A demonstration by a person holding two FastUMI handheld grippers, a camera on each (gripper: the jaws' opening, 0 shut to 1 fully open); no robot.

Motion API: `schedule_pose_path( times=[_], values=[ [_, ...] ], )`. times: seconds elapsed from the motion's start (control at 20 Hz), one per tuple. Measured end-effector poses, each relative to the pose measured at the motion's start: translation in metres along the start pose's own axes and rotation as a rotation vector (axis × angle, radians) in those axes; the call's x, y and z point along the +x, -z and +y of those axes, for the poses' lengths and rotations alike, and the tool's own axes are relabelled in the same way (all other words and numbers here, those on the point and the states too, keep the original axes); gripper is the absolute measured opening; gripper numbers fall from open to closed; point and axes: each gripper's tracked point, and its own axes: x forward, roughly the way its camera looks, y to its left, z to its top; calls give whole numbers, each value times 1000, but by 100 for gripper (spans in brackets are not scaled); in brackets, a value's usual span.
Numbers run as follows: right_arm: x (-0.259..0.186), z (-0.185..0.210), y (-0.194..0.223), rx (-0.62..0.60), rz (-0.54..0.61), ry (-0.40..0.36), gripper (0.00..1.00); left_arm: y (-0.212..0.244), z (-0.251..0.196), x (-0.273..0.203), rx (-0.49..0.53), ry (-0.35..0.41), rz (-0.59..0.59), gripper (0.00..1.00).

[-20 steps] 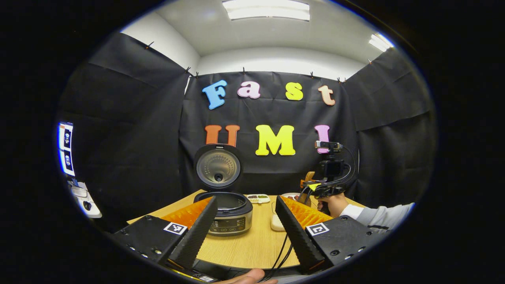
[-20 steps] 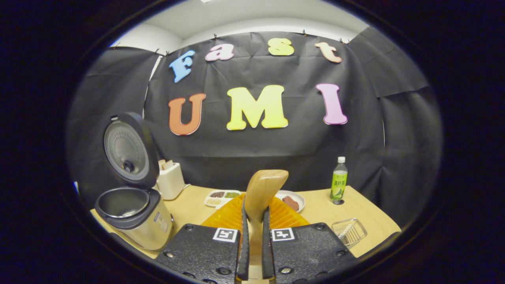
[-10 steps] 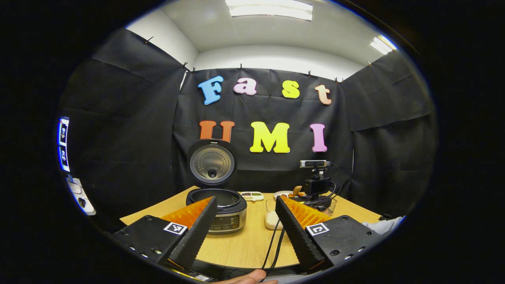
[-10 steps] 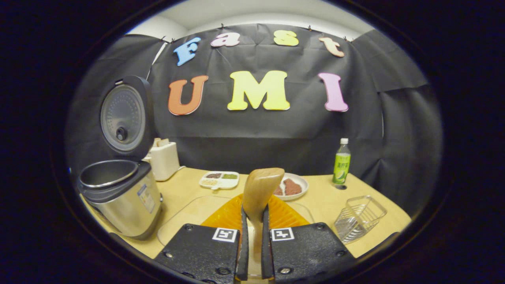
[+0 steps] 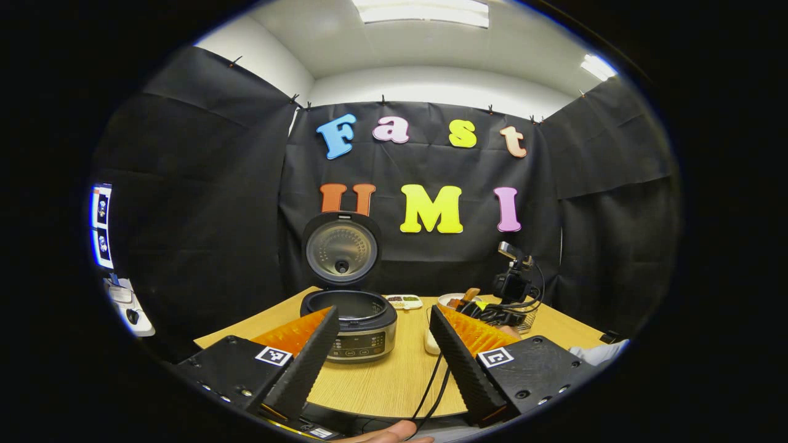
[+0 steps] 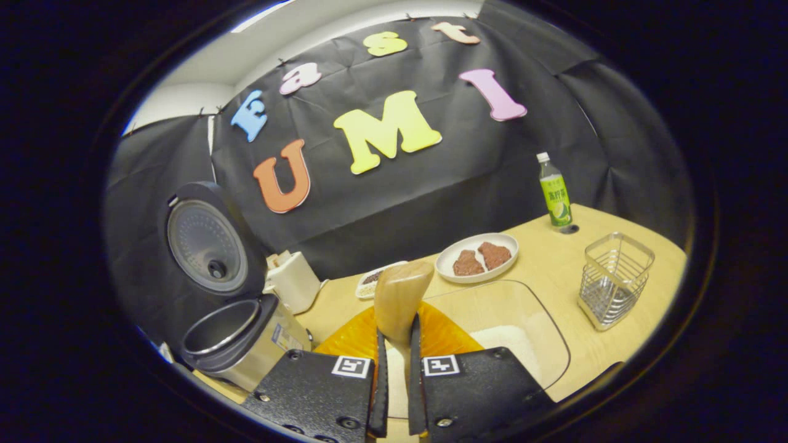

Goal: Close the left gripper, press the button to open the rice cooker; take a wooden spoon from the chopstick holder with the right hand, scoop a spoonful of rice and pour it into the rice cooker, then put the wooden spoon back into the chopstick holder.

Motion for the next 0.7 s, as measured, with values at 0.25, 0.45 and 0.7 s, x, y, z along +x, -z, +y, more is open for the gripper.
schedule_pose_path(
  times=[0.25, 0.45, 0.7],
  values=[
    [-1, -7, -1, 201, 74, -39, 15, 5, -1, 5, -29, 39, 17, 94],
    [1, -21, -3, 433, 140, -55, 18, 3, 8, 7, -59, 23, 15, 94],
    [-2, -36, -15, 621, 137, -52, 18, 6, 8, 10, -51, 22, 22, 94]
  ],
)
